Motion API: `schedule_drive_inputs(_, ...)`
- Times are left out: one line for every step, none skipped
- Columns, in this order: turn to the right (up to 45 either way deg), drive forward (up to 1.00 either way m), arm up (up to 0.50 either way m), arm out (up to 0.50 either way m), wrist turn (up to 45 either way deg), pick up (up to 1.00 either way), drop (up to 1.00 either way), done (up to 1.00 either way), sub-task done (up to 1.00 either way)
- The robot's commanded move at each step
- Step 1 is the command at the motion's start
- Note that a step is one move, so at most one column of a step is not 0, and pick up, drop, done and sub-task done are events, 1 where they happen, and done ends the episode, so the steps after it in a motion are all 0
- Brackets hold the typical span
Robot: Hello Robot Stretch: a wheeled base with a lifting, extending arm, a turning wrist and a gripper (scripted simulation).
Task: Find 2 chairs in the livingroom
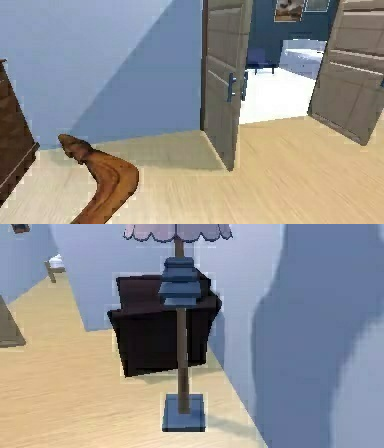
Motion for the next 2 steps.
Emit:
schedule_drive_inputs(33.0, 0.00, 0.00, 0.00, 0.0, 0.00, 0.00, 0.00, 0.00)
schedule_drive_inputs(0.0, 1.00, 0.00, 0.00, 0.0, 0.00, 0.00, 0.00, 0.00)
